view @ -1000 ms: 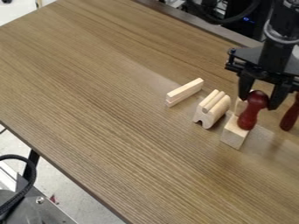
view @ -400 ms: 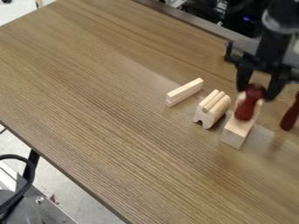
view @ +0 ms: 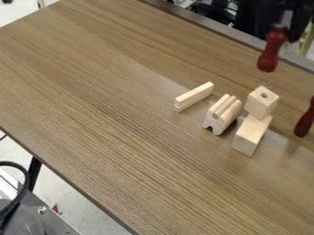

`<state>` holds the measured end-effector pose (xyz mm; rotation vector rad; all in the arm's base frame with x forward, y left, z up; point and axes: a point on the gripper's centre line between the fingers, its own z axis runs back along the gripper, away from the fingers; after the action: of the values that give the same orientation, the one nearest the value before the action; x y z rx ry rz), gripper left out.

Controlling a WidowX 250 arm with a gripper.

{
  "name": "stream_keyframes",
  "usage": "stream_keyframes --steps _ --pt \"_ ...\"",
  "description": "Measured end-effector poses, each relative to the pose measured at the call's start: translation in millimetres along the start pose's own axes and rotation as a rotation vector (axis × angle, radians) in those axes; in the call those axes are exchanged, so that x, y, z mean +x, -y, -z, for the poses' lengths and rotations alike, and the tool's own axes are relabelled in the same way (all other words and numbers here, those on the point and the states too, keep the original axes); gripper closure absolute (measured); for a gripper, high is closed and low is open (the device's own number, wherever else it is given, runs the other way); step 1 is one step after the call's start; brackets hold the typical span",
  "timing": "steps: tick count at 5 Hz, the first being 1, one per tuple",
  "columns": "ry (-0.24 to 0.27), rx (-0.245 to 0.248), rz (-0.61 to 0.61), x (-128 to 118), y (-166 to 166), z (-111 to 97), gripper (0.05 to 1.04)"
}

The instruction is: Put the pawn at the back of the table

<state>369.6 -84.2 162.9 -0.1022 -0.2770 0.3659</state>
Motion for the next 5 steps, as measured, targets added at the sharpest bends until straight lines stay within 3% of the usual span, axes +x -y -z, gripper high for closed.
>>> stream_keyframes --steps 1,2,3,5 --pt "-0.032 0.033 -0.049 28 -14 25 0.590" --pt "-0.033 0.051 -0.043 38 -24 44 0.590" --pt "-0.012 0.037 -0.009 46 -31 63 0.590" --pt "0.107 0.045 0.018 53 -47 87 0.590"
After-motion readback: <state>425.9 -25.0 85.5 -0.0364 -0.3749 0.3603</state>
